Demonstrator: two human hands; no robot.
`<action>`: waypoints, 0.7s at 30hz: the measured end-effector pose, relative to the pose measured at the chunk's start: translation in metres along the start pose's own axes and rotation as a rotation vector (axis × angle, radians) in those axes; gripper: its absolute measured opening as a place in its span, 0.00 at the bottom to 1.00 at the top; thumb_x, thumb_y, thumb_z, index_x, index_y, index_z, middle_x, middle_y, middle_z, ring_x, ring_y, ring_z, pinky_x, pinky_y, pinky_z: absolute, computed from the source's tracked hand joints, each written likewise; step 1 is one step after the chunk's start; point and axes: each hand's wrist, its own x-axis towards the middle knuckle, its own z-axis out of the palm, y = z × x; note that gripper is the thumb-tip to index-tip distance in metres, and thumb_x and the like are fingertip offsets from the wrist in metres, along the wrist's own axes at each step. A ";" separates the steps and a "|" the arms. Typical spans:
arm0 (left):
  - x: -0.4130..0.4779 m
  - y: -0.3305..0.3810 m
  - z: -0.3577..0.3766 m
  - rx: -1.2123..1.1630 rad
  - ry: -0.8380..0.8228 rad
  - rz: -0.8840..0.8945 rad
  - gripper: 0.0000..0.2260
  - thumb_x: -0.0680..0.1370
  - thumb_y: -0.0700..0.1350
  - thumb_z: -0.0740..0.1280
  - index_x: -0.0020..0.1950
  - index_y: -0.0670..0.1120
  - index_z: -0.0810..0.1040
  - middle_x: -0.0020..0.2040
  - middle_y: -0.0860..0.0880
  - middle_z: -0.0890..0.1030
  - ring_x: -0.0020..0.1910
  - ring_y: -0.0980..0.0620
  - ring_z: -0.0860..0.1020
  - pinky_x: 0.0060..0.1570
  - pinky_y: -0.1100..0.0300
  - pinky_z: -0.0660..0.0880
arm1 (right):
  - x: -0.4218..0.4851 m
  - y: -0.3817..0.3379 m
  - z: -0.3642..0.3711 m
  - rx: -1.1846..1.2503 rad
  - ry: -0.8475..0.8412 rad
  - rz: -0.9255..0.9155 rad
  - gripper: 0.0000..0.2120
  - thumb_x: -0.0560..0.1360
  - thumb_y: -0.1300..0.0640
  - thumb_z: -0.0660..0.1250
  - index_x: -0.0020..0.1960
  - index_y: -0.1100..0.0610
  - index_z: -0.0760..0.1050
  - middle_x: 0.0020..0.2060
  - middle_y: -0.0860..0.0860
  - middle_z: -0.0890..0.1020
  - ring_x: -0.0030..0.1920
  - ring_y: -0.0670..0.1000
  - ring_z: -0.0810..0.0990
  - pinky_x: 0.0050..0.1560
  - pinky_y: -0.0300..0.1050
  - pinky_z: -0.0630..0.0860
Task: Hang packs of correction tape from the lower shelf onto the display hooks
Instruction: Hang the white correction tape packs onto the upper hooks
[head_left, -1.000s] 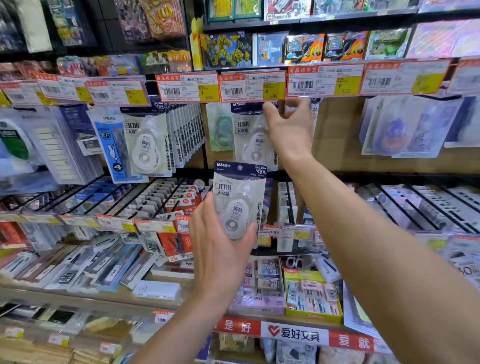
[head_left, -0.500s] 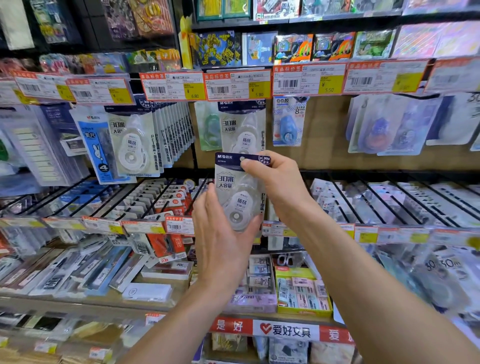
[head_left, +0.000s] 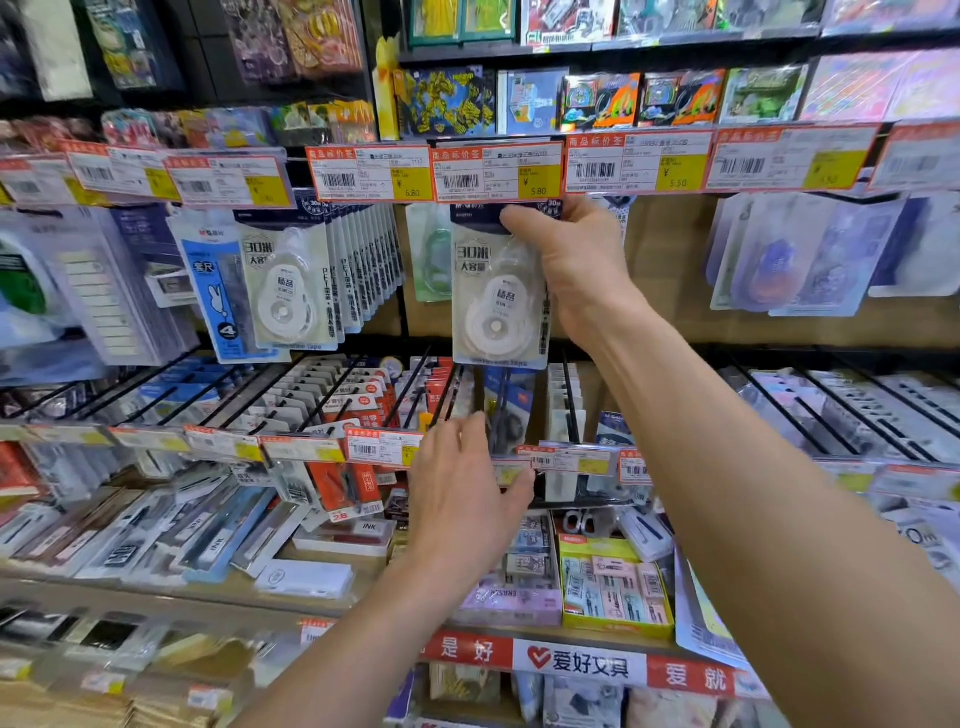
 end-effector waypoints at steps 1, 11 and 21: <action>0.000 -0.001 0.001 0.017 -0.020 -0.001 0.33 0.78 0.62 0.63 0.78 0.48 0.59 0.72 0.50 0.66 0.73 0.49 0.62 0.74 0.49 0.62 | 0.003 0.000 0.001 -0.007 0.014 0.008 0.08 0.72 0.63 0.76 0.49 0.56 0.81 0.46 0.53 0.88 0.50 0.56 0.88 0.60 0.61 0.82; 0.001 -0.005 0.009 0.079 -0.036 0.028 0.32 0.79 0.61 0.64 0.78 0.48 0.60 0.72 0.49 0.66 0.73 0.48 0.60 0.75 0.49 0.60 | 0.010 0.009 0.000 -0.053 -0.043 -0.023 0.08 0.77 0.65 0.71 0.52 0.53 0.81 0.50 0.51 0.88 0.52 0.51 0.87 0.62 0.55 0.81; -0.001 -0.013 0.016 0.099 0.019 0.091 0.32 0.78 0.59 0.65 0.78 0.48 0.62 0.71 0.49 0.67 0.72 0.48 0.61 0.74 0.51 0.62 | 0.009 0.009 0.003 -0.045 -0.020 -0.051 0.07 0.76 0.64 0.73 0.52 0.54 0.83 0.48 0.51 0.88 0.51 0.51 0.87 0.61 0.55 0.82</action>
